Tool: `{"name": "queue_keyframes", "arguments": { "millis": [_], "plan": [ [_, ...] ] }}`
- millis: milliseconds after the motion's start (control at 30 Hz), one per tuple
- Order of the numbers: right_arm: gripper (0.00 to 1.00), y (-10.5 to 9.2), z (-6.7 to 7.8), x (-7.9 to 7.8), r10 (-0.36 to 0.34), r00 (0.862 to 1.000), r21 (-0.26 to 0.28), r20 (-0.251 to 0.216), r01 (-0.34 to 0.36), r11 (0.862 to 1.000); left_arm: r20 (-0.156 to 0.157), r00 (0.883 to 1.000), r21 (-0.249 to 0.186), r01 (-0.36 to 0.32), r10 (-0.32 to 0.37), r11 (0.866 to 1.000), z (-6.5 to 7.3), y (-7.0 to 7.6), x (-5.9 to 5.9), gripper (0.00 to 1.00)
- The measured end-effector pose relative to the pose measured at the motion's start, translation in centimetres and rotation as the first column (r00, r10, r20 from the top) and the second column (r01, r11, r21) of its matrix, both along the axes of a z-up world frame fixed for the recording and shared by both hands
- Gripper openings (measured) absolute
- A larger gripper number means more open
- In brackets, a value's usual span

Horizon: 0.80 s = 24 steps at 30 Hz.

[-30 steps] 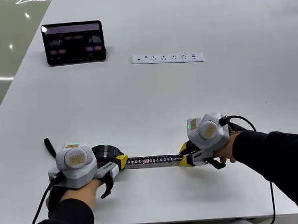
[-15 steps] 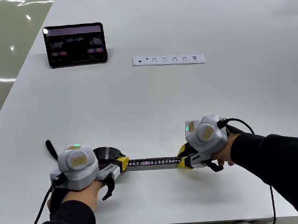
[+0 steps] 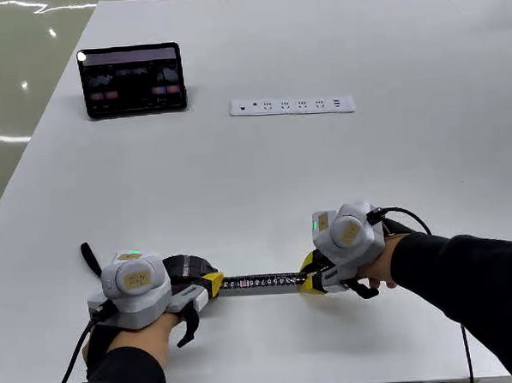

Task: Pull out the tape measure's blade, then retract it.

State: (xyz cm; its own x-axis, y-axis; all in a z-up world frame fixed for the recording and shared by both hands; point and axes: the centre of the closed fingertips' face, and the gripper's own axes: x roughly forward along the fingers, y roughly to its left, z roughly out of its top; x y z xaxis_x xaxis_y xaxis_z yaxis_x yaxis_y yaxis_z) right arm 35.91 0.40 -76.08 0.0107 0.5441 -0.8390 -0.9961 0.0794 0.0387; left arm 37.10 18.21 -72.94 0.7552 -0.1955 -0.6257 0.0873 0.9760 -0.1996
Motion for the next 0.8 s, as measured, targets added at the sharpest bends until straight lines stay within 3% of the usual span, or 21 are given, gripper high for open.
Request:
{"name": "queue_keyframes", "arguments": {
  "millis": [800],
  "plan": [
    [0.12,2.6,0.1,-0.1,-0.003,1.000,0.040,-0.004,0.003,0.999,-0.003,1.000,-0.005,-0.002,0.002,1.000,0.0,0.1,0.1,0.58]
  ]
}}
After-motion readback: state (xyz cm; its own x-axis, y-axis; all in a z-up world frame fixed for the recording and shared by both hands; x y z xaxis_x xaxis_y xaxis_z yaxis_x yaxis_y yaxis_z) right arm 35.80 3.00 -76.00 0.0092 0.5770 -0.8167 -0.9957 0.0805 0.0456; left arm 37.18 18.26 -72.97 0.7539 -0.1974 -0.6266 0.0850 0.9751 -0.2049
